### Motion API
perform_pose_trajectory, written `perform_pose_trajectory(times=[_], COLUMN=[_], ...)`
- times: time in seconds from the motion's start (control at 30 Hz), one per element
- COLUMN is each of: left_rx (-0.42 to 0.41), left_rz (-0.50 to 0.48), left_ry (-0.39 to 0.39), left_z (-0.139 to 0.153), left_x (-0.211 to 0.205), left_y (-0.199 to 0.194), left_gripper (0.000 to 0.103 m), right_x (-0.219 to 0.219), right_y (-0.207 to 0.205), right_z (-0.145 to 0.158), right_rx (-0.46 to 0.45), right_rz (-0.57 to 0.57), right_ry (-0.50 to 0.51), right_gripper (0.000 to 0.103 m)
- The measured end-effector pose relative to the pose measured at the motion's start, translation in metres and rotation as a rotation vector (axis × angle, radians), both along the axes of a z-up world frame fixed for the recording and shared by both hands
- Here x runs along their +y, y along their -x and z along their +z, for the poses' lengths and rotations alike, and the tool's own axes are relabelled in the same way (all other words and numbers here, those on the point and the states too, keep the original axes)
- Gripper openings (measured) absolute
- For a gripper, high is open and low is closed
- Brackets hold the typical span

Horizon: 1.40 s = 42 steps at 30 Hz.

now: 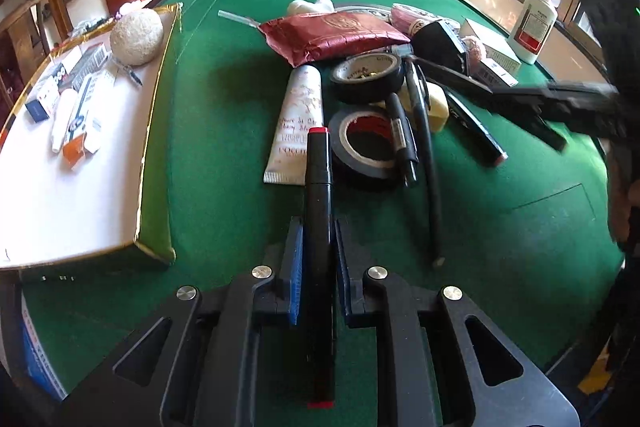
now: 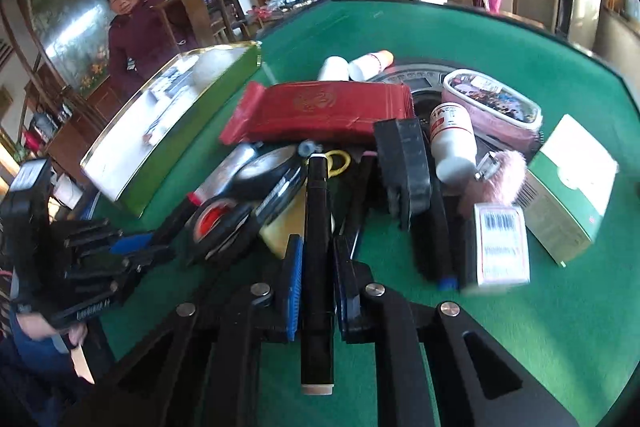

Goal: Organize objects
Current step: 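Grasp a red-capped black marker with the left tool while the right tool grasps a black marker, then carry both black markers into the tray and open both tools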

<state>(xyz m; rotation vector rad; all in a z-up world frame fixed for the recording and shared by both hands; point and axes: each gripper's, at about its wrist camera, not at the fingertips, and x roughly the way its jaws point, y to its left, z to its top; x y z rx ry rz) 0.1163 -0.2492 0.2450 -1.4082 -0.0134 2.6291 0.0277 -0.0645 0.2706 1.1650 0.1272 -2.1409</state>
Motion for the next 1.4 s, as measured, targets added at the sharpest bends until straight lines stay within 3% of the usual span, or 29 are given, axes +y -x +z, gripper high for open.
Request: perform_pose_trajectory(times=[0.17, 0.27, 0.63, 0.73, 1.1, 1.4], left_rx=[-0.004, -0.001, 0.008, 0.033, 0.074, 0.138], left_rz=[-0.016, -0.016, -0.017, -0.023, -0.041, -0.004], left_ry=[0.019, 0.028, 0.082, 0.092, 0.102, 0.134], left_z=[-0.001, -0.001, -0.001, -0.002, -0.001, 0.010], left_x=[0.001, 0.004, 0.009, 0.010, 0.017, 0.010], left_y=[-0.010, -0.011, -0.013, -0.015, -0.027, -0.038], left_gripper=[0.014, 0.014, 0.015, 0.015, 0.014, 0.014], right_x=[0.018, 0.016, -0.020, -0.020, -0.001, -0.015], right_y=[-0.065, -0.088, -0.096, -0.097, -0.093, -0.092], right_z=[-0.017, -0.023, -0.027, -0.029, -0.016, 0.004], right_rx=[-0.039, -0.016, 0.116, 0.115, 0.016, 0.015], right_rz=[0.052, 0.063, 0.122, 0.116, 0.021, 0.015], right_ry=[0.015, -0.045, -0.242, -0.232, -0.042, 0.049], right_gripper=[0.013, 0.013, 0.013, 0.013, 0.013, 0.013])
